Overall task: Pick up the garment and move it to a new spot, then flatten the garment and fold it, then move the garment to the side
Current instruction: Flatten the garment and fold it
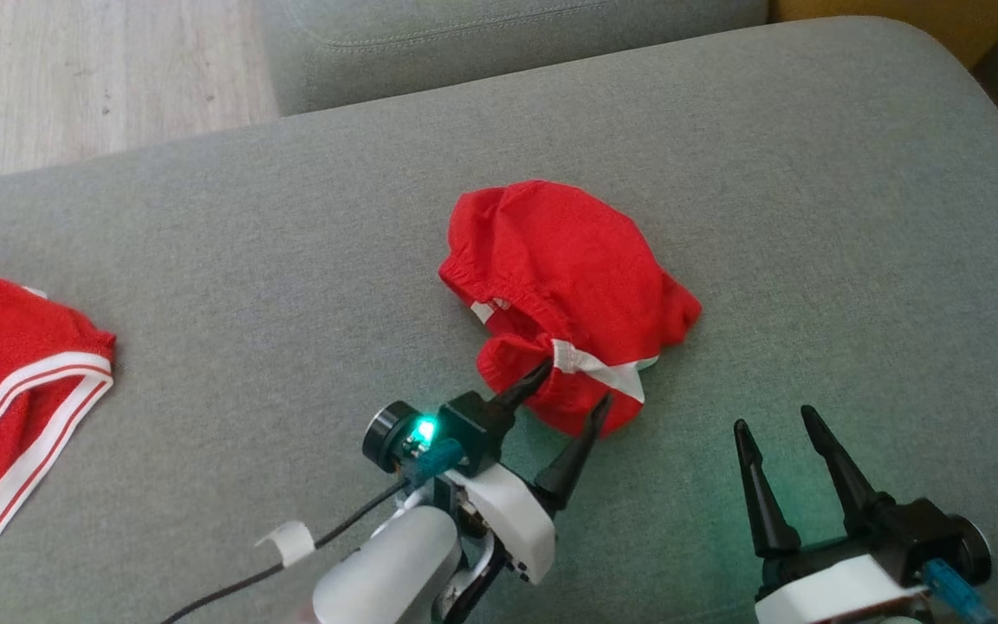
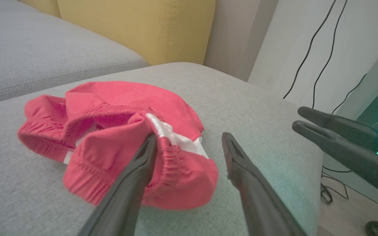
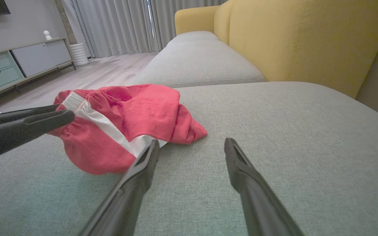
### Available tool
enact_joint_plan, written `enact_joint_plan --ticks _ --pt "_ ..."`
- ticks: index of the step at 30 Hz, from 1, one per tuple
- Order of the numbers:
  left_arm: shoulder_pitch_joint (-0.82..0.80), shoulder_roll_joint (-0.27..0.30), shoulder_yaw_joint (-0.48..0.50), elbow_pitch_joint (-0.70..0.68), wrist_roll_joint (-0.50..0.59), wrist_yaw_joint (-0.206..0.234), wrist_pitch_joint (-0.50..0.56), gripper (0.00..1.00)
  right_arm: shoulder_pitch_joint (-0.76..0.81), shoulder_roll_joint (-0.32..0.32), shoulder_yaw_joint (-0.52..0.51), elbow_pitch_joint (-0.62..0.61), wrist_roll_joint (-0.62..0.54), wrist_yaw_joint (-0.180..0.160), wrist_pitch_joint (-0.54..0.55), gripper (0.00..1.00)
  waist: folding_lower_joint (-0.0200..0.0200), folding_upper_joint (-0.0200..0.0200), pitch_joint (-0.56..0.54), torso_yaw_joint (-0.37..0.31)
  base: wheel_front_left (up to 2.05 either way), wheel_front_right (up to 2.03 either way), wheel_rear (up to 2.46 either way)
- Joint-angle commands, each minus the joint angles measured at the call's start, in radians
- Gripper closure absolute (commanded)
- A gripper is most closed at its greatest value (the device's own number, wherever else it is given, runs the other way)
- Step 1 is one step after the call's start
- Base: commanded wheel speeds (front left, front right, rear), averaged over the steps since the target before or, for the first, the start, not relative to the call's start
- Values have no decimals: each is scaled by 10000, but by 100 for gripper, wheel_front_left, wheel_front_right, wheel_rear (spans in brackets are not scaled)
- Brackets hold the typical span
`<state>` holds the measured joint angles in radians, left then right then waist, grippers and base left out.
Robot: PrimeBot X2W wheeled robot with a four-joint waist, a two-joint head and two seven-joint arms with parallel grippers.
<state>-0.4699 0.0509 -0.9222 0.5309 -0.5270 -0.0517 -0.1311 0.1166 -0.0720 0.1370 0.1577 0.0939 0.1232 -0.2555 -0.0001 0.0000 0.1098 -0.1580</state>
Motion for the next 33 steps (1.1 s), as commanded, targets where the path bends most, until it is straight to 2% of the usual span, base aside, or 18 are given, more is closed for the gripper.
enact_joint_plan --ticks 1,5,7,10,12,14,15,16,22,26,30,33 --pt "-438 -7 135 -334 -1 95 193 0 -139 -39 281 -247 -16 75 -63 0 1 0 30 -54 0 0 0" --pt "-409 19 1 -205 -27 172 652 0 -201 -28 333 -240 3 75 -63 0 1 0 107 -134 0 0 0" --pt "-381 26 -95 -209 -76 113 858 9 -237 -18 313 -249 16 75 -63 0 1 0 171 -157 0 0 0" --pt "-427 47 -78 -209 -59 259 909 51 -248 -6 279 -256 28 75 -63 0 1 0 254 -162 0 0 0" --pt "-562 64 21 -128 66 542 776 66 -265 0 279 -254 27 75 -63 0 1 0 305 -164 0 0 0" --pt "-676 58 117 -39 56 676 673 76 -293 11 289 -248 24 75 -63 0 1 0 349 -165 0 0 0" --pt "-728 52 137 -6 10 662 654 90 -310 17 301 -238 22 75 -63 0 1 0 363 -166 0 0 0" --pt "-766 46 147 26 -83 591 672 100 -328 23 317 -224 23 75 -63 0 1 0 369 -170 0 0 0" --pt "-1089 7 428 -66 -1053 -69 411 100 -431 53 474 -97 47 75 -63 0 1 0 273 -326 0 0 0" --pt "-1716 -2 165 -823 -2122 -558 332 100 -461 77 554 -22 78 75 -63 0 1 0 42 -553 0 0 0" --pt "-3181 -4 52 -1621 -3273 -728 122 100 -447 110 600 5 121 75 -63 0 1 0 -210 -769 0 0 0" --pt "-4531 -5 597 -1837 -4235 -757 -354 100 -398 135 600 9 152 75 -63 0 1 0 -349 -854 0 0 0"
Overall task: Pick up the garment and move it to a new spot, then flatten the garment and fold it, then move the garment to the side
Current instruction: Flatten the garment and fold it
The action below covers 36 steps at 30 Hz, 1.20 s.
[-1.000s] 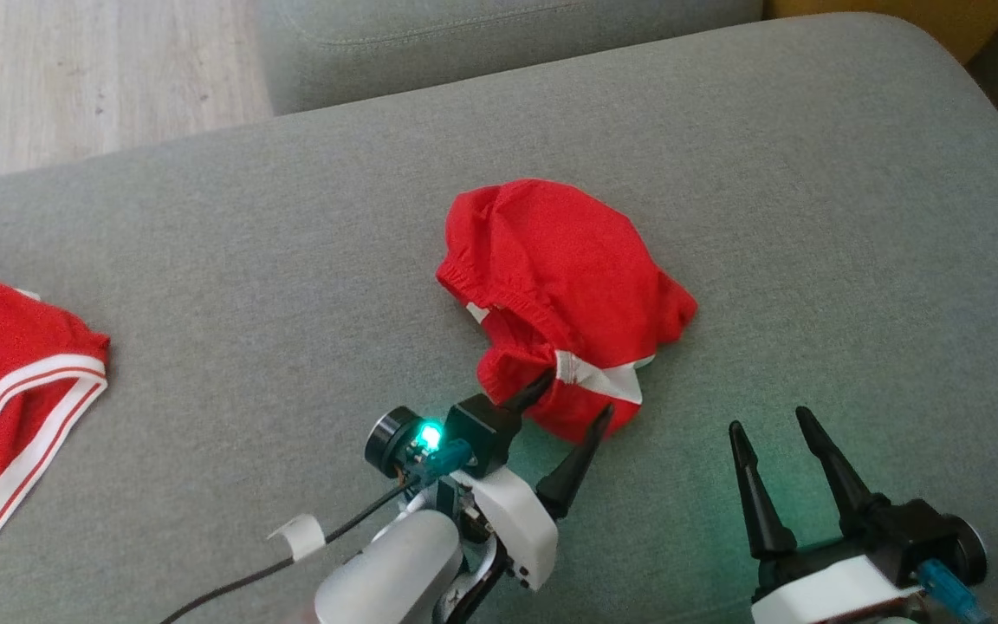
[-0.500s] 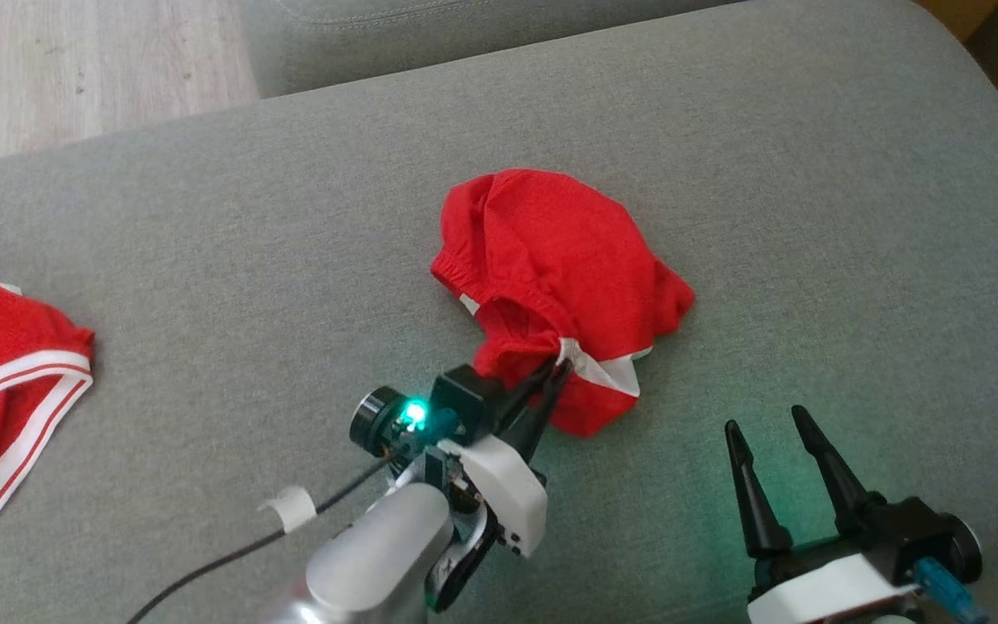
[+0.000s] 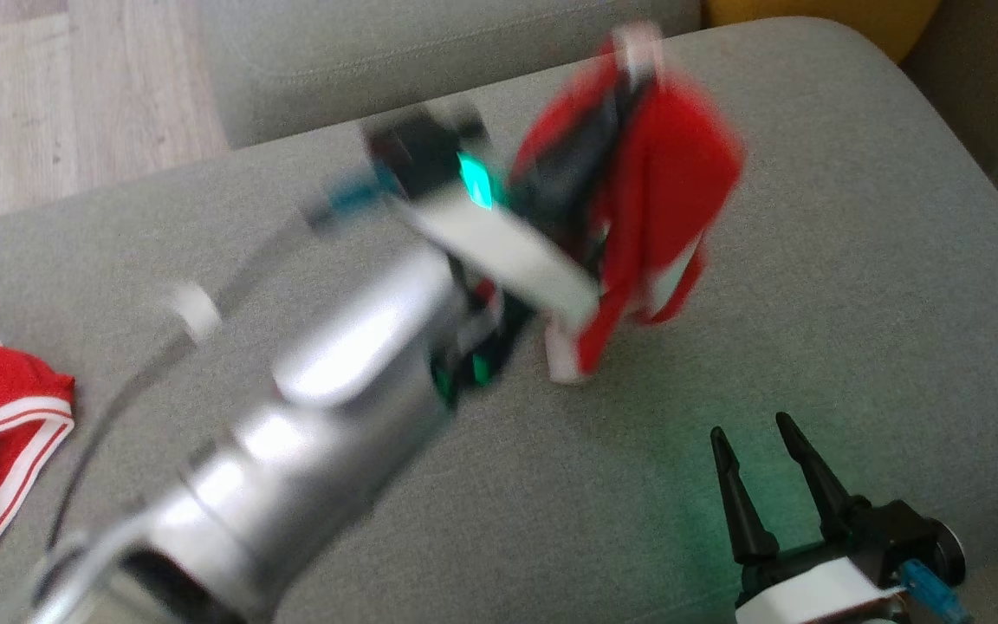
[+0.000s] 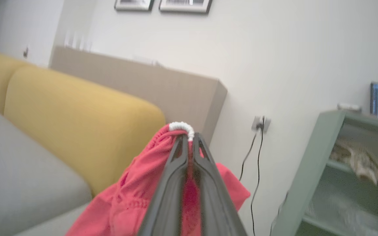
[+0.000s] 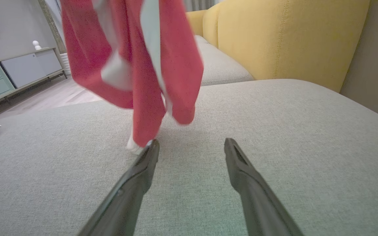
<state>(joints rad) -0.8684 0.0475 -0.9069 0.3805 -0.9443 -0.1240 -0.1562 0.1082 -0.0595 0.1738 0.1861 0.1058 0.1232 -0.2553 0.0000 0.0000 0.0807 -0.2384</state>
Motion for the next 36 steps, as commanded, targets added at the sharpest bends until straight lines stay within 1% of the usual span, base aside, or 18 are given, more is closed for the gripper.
enact_joint_plan --ticks 1,2,4,6,7,9,13,14,17,21,24,27,28,30,32,36 --pt "-947 30 727 -297 -424 -36 -240 100 -293 19 236 -277 38 75 -65 0 0 0 -99 -62 0 0 0" --pt "-1328 29 981 -187 -664 -36 -323 100 -275 26 220 -290 41 75 -65 0 0 0 -118 -52 0 0 0" --pt "-1832 49 1255 188 -937 -38 -149 100 -256 42 162 -335 53 75 -65 0 0 0 -135 -4 0 0 0" --pt "-1824 335 1381 466 -1172 -42 116 100 -227 57 94 -393 75 75 -65 0 0 0 -163 40 0 0 0" --pt "-1272 805 1438 506 -1319 -44 115 100 -178 70 14 -463 99 75 -65 0 0 0 -163 107 0 0 0" --pt "-252 1303 1473 479 -1527 23 29 100 -109 79 -101 -521 129 75 -65 0 0 0 -129 244 0 0 0" --pt "2126 2209 1448 443 -1912 298 -243 100 -1 88 -203 -545 281 75 -65 0 0 0 25 582 0 0 0" --pt "2126 2209 1448 443 -1912 298 -243 100 -1 88 -203 -545 281 75 -65 0 0 0 25 582 0 0 0" --pt "3445 2726 1519 359 -1999 540 -549 100 -124 90 -234 -552 557 75 -65 0 0 0 210 766 0 0 0" --pt "4469 3146 1900 104 -2039 807 -858 100 -576 91 -229 -445 777 75 -65 0 0 0 422 1036 0 0 0" --pt "4881 3248 2113 -137 -2027 848 -947 100 -1073 91 -256 -194 882 75 -65 0 0 0 559 1300 0 0 0" --pt "4974 3167 2150 -290 -1933 828 -981 100 -1664 92 -193 564 1311 75 -65 0 0 0 644 1599 0 0 0" --pt "4934 3069 2117 -339 -1860 780 -990 100 -2140 92 122 1378 1762 75 -65 0 0 0 683 1771 0 0 0" --pt "4853 2984 2056 -338 -1706 760 -1000 100 -2671 91 358 2257 2374 75 -65 0 0 0 719 1918 0 0 0" --pt "4776 2863 2001 -302 -1624 721 -1005 100 -3188 40 832 3100 3110 75 1 0 0 0 751 2054 0 0 0" --pt "4645 2660 1880 -171 -1463 598 -1015 100 -4077 -341 1690 4107 4144 75 69 0 0 0 798 2251 0 0 0"
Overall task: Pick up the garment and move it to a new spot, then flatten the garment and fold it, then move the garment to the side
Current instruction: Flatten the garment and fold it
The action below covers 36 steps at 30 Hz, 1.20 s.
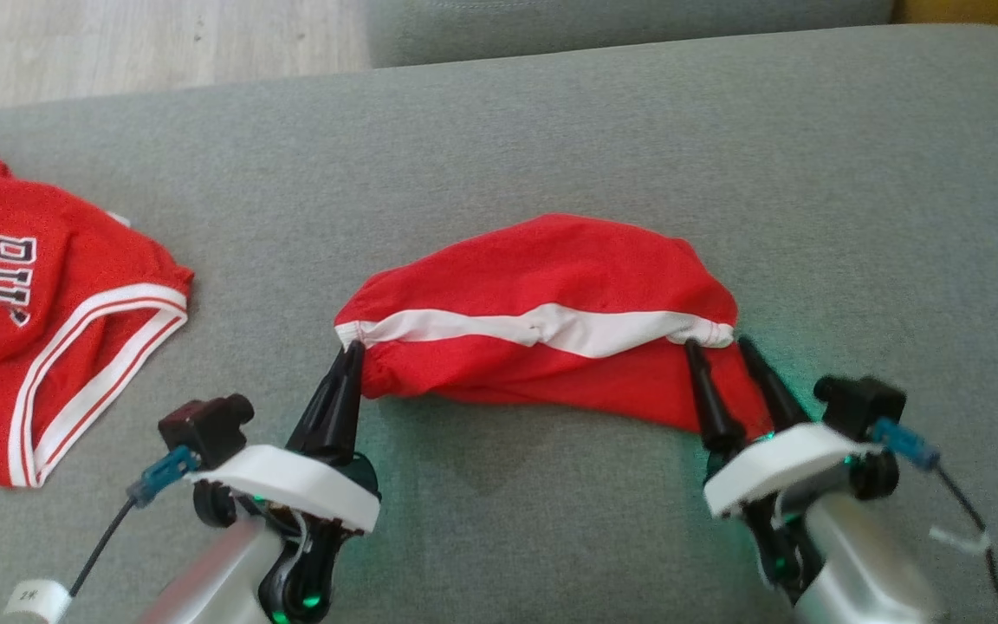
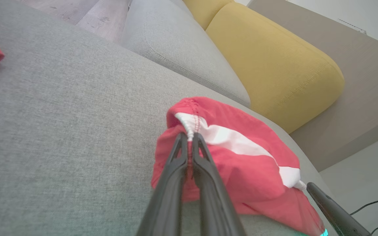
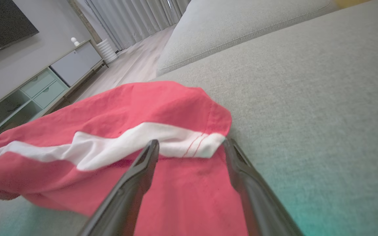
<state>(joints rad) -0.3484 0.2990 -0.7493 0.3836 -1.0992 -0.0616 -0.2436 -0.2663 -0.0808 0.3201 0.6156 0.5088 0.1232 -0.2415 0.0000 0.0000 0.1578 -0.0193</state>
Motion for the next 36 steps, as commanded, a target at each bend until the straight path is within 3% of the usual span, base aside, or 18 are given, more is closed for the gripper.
enact_joint_plan --ticks 1,6,7,10,11,12,16,28,32,36 --pt "-576 103 283 -161 118 -52 -143 100 -484 -195 386 -5 318 75 -80 0 0 0 37 93 0 0 0" --pt "-667 -64 196 33 275 -189 -154 100 -1049 -432 897 787 908 75 -146 0 0 0 75 283 0 0 0" --pt "-683 -95 185 69 296 -216 -155 100 -1128 -453 1003 916 1008 75 -154 5 0 0 76 321 0 0 0" --pt "-720 -174 189 177 337 -286 -161 100 -1338 -498 1302 1300 1323 75 -165 53 0 0 80 412 0 0 0" --pt "-737 -198 187 210 361 -306 -162 100 -1415 -516 1408 1370 1391 75 -169 62 0 0 82 438 0 0 0" --pt "-750 -222 189 241 380 -325 -164 100 -1477 -535 1498 1418 1464 75 -175 99 0 0 76 458 0 0 0" --pt "-764 -274 262 349 510 -399 -171 100 -1706 -765 1302 1045 1332 75 -196 100 0 0 -40 486 0 0 0" --pt "-575 58 1144 -9 1032 -509 -180 100 -955 -1685 -1222 -1527 82 75 -201 100 0 0 -910 -109 0 0 0" --pt "-471 190 1172 -224 1060 -540 -175 100 -544 -2272 -1351 -1849 15 75 -148 100 0 0 -1185 -364 0 0 0" --pt "-68 268 678 -743 1074 -610 28 100 165 -2818 -771 -2324 138 75 552 100 0 0 -1231 -601 0 0 0"
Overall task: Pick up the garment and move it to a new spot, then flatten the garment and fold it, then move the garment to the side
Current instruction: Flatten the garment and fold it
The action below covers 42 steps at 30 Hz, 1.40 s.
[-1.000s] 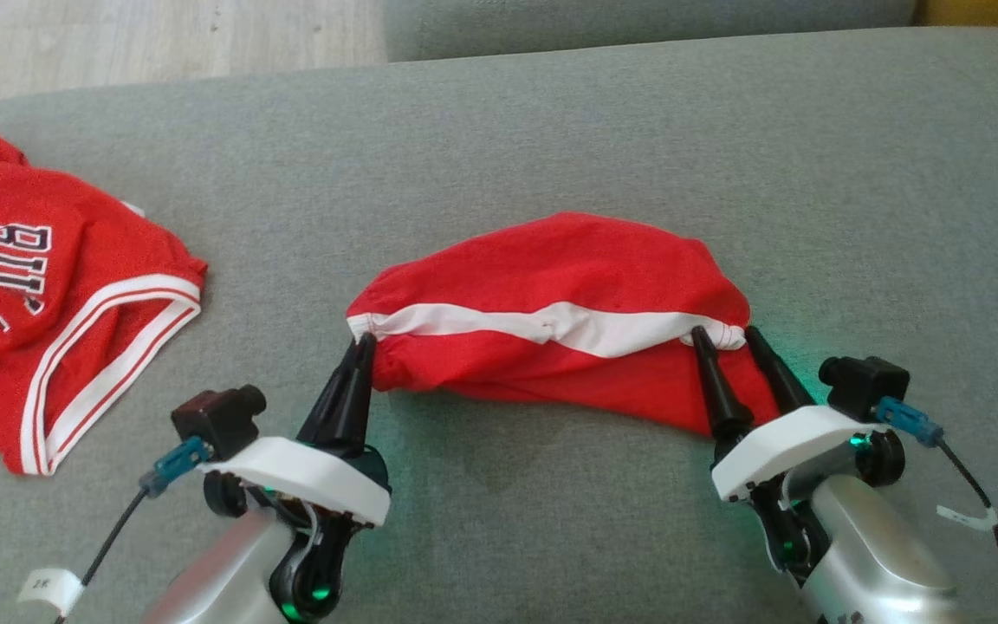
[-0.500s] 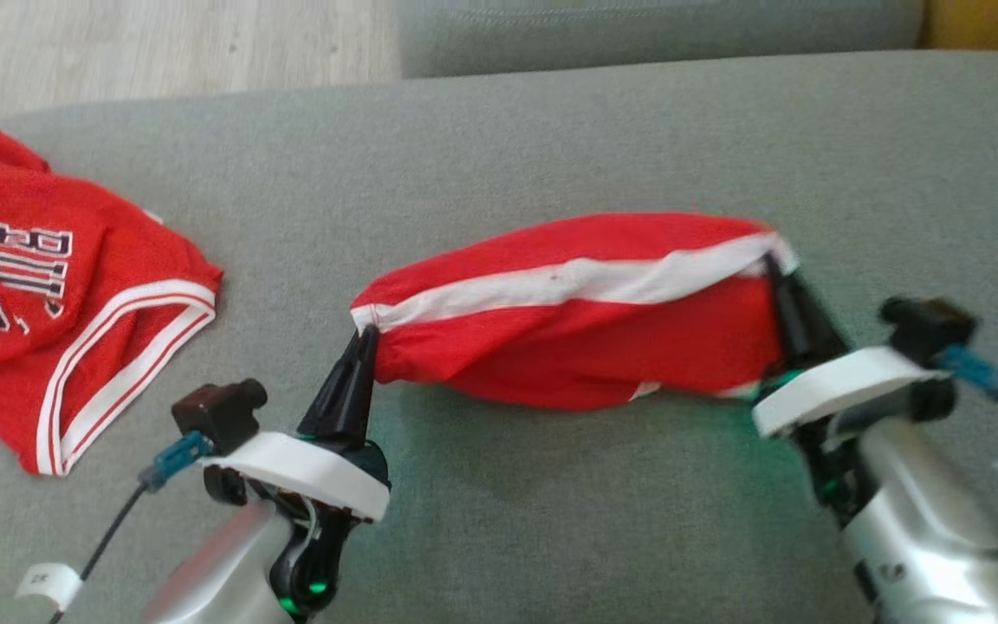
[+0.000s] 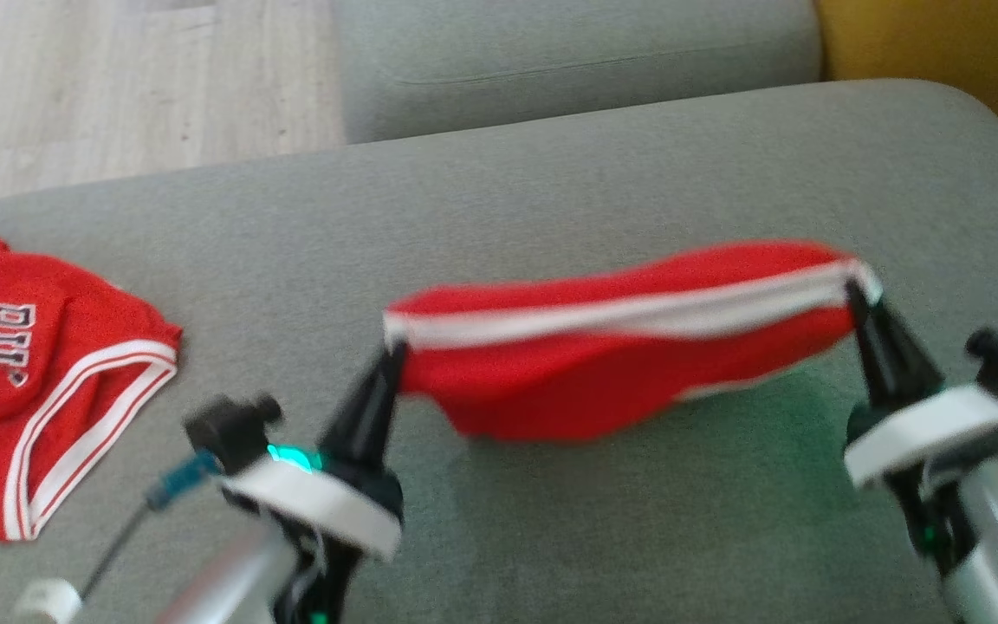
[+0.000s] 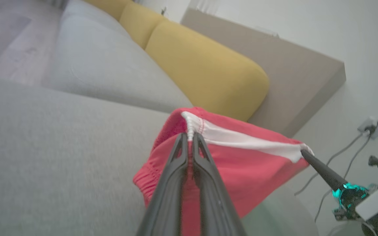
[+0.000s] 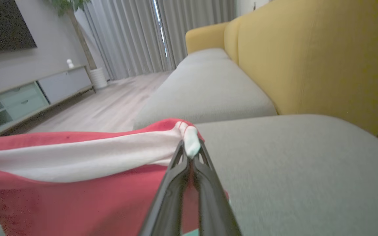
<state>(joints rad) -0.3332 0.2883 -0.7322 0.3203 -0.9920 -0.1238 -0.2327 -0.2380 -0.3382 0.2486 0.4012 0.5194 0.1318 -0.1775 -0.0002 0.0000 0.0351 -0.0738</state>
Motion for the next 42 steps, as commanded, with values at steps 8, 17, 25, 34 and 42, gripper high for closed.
enact_joint_plan --ticks 8,17,25,34,42 --pt "1031 -12 -699 49 475 2 -48 100 1030 -161 408 218 -775 -11 35 0 2 0 455 15 0 0 0" --pt "1347 -539 383 3 471 -12 -278 100 2942 260 17 -666 -263 -11 389 0 2 0 419 355 0 0 0" --pt "1493 -763 1465 -335 978 -51 -288 100 3709 491 725 -2462 836 -11 932 0 2 0 433 247 0 0 0" --pt "1278 -828 1189 -293 1118 -65 -290 100 2848 656 491 -1468 591 -11 1088 0 2 0 555 448 0 0 0" --pt "1042 -826 881 -317 1020 -67 -290 100 2283 560 877 -780 1067 -11 1493 62 2 0 656 752 0 0 0"
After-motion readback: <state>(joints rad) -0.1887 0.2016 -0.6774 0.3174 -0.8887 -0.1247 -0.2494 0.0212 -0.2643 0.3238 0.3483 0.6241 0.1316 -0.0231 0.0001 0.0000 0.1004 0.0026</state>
